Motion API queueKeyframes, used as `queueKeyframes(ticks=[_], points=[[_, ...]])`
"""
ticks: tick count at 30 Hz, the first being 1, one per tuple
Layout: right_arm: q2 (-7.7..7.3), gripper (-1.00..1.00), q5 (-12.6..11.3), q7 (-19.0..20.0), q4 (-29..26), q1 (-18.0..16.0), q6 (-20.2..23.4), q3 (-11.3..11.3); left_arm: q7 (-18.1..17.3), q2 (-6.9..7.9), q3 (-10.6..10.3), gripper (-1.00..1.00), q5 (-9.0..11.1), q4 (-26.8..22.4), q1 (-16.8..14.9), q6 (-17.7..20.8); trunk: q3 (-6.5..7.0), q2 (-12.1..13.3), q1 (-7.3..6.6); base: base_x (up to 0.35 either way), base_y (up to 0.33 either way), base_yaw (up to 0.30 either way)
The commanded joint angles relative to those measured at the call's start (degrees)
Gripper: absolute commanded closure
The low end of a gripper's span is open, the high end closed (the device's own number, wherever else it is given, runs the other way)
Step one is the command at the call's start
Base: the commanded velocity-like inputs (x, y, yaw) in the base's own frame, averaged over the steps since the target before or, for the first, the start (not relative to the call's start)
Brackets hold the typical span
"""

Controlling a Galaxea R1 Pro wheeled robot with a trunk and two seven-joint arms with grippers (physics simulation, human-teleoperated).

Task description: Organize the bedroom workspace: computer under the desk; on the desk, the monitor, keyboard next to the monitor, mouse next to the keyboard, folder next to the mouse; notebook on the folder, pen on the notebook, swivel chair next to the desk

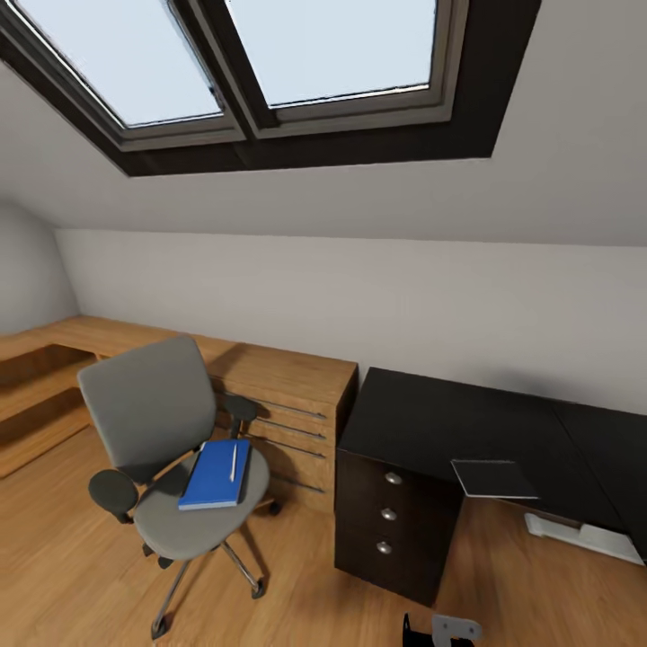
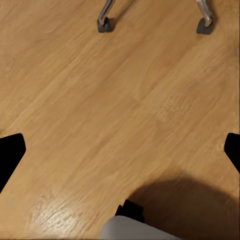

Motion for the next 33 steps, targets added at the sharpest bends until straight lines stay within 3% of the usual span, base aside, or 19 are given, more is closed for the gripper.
queueKeyframes(ticks=[1, 2, 5, 6, 7, 10, 12, 14, 16, 18, 21, 33], points=[[0.02, -1.0, -0.3, -0.2, 0.1, -0.1, -0.2, 0.5, -2.0, 0.67, 0.0, -1.0, 1.7, 0.0, 0.0, -0.1, -0.08, -0.1, 0.01, 0.0, 0.001, 0.286], [0.02, -1.0, -0.3, -0.2, 0.1, -0.1, -0.2, 0.5, -4.3, 1.28, 0.5, -1.0, 3.0, 0.0, 0.0, 0.0, -0.08, -0.1, 0.01, 0.0, 0.0, 0.286], [0.02, -1.0, -0.3, -0.2, 0.1, -0.1, -0.2, 0.5, -17.8, 5.0, 3.8, -1.0, 10.7, 0.0, 0.0, 1.1, -0.08, -0.1, 0.01, 0.0, 0.0, 0.286], [0.02, -1.0, -0.3, -0.2, 0.1, -0.1, -0.2, 0.5, -19.6, 5.51, 4.2, -1.0, 11.9, 0.0, 0.0, 1.4, -0.08, -0.1, 0.01, 0.0, 0.0, 0.286], [0.02, -1.0, -0.3, -0.2, 0.1, -0.1, -0.2, 0.5, -23.7, 6.67, 5.3, -1.0, 14.9, 0.0, 0.0, 2.4, -0.08, -0.1, 0.01, 0.0, 0.0, 0.286], [0.02, -1.0, -0.4, -0.3, 0.1, -0.1, -0.2, 0.5, -26.7, 7.34, 6.3, -1.0, 18.2, 0.0, 0.0, 3.1, -0.08, -0.1, 0.01, 0.0, 0.0, 0.286], [0.02, -1.0, -0.5, -0.3, 0.1, -0.1, -0.2, 0.5, -27.6, 7.39, 6.5, -1.0, 19.0, -0.1, 0.0, 2.5, -0.08, -0.1, 0.01, 0.0, 0.0, 0.286], [0.02, -1.0, -0.5, -0.3, 0.1, -0.1, -0.4, 0.5, -28.0, 7.12, 6.3, -1.0, 19.4, -0.1, 0.0, -0.5, -0.08, -0.1, 0.01, 0.0, 0.0, 0.286], [0.02, -1.0, -0.5, -0.3, 0.1, -0.1, -0.7, 0.5, -28.1, 6.14, 6.3, -1.0, 19.6, -0.1, 0.0, -2.9, -0.08, -0.1, 0.01, 0.0, 0.0, 0.286], [0.02, -1.0, -0.5, -0.3, 0.1, -0.1, -1.0, 0.5, -28.2, 4.09, 6.4, -1.0, 19.7, 0.1, 0.0, -5.6, -0.08, -0.1, 0.01, 0.0, 0.0, 0.286], [0.02, -1.0, -0.5, -0.3, 0.1, -0.1, -1.1, 0.5, -28.1, 3.08, 6.2, -1.0, 19.6, 1.0, 0.0, -6.8, -0.08, -0.1, 0.01, 0.0, 0.0, 0.286], [0.02, -1.0, -0.5, -0.3, 0.1, -0.1, -1.4, 0.5, -28.4, 2.9, 6.3, -1.0, 19.4, 1.5, 0.0, -9.8, -0.08, -0.1, 0.01, 0.0, 0.0, 0.286]])
